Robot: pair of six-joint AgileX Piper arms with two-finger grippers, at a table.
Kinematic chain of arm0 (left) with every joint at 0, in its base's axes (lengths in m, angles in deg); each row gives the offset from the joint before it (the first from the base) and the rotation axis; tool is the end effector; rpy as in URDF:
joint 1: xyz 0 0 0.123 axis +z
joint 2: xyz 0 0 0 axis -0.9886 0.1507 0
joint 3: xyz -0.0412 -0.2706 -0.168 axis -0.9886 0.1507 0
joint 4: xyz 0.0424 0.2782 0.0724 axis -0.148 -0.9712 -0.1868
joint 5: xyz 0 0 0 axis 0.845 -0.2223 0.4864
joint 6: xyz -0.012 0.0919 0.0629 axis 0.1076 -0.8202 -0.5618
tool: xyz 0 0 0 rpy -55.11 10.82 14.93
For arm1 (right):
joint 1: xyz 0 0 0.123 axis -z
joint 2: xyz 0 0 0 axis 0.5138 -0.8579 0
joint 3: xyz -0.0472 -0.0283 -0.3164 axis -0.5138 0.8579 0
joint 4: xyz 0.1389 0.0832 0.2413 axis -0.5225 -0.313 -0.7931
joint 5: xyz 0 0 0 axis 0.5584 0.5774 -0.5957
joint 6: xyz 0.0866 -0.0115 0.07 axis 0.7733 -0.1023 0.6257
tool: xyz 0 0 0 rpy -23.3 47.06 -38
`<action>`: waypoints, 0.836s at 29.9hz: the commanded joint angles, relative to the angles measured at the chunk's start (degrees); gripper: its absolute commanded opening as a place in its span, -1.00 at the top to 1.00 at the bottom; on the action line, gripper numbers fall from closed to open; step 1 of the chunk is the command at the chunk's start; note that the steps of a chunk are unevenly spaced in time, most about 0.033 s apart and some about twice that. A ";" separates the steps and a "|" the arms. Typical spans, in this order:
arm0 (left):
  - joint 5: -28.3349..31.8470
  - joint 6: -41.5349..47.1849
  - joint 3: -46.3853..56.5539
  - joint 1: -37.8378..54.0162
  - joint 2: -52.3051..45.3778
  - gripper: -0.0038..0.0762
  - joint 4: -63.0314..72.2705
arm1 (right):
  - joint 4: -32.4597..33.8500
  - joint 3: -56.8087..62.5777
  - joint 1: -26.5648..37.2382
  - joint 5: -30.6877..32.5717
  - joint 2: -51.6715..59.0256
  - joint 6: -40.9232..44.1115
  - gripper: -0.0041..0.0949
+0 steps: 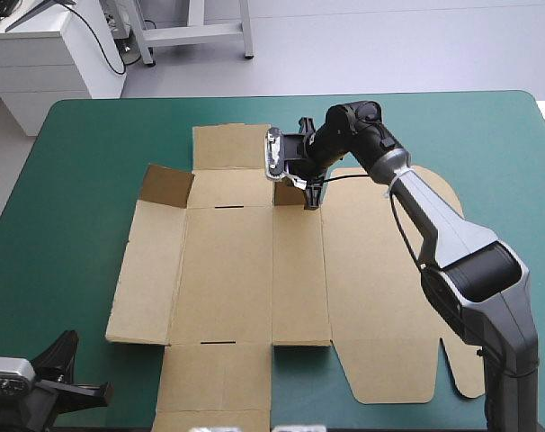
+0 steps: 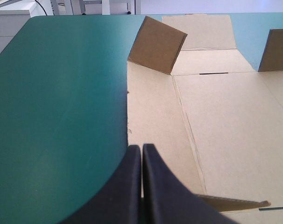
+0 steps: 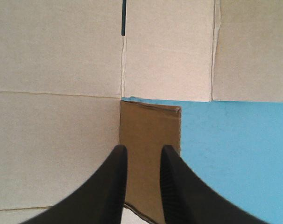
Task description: Fold the box
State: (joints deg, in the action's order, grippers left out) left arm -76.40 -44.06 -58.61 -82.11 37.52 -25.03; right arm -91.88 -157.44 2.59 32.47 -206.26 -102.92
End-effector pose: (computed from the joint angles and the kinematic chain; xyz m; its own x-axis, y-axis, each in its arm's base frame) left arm 0.0240 -0.0072 0.2929 -0.2885 0.0059 -0.9575 0.0724 0.9973 -0.0156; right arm 0.4603 0.2752 0.3268 0.2234 -0.8995 -0.3755 -0.9071 -0.0508 -0.4179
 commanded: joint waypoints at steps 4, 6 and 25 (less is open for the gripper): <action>4.18 0.36 -1.13 -0.08 -0.46 0.93 0.73 | -1.22 -2.92 0.13 -2.36 3.41 4.33 0.11; 4.18 0.36 -1.13 -0.08 -0.46 0.93 0.73 | -0.87 -5.05 0.13 -1.59 3.41 7.38 -0.03; 4.09 -0.08 -1.13 -0.08 -0.46 0.93 0.73 | 18.26 -15.56 1.13 9.33 6.87 51.23 0.94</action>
State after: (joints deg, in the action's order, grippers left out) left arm -76.40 -44.12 -58.61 -82.11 37.52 -25.03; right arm -75.83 -171.35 2.69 41.64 -205.02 -58.14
